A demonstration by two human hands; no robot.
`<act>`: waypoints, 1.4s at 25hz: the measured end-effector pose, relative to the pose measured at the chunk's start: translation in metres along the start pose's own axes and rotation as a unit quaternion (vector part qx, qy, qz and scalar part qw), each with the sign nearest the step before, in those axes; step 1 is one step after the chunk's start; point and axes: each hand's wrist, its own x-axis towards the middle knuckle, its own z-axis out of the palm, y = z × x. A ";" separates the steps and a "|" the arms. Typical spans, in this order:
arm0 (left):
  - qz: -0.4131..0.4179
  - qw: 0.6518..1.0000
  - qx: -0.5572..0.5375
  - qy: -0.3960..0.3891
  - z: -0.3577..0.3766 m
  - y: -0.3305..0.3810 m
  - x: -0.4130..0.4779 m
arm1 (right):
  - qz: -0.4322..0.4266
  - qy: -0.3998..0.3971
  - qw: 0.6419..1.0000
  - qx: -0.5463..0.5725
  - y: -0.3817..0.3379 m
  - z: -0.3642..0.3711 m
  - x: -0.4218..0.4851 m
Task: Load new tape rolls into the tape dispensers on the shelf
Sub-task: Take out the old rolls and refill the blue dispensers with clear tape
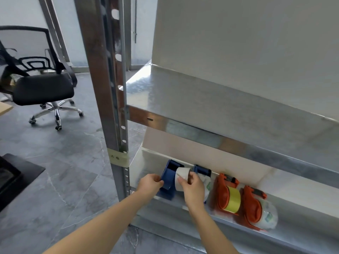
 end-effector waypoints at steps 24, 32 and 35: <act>0.345 0.914 0.184 -0.110 0.137 0.185 -0.077 | -0.027 0.209 0.970 -0.118 0.022 -0.240 -0.050; 0.417 0.850 0.221 -0.232 0.312 0.256 -0.142 | 0.045 0.317 0.941 -0.108 0.105 -0.402 -0.087; 0.445 0.825 0.230 -0.260 0.380 0.277 -0.170 | 0.073 0.348 0.930 -0.099 0.140 -0.463 -0.103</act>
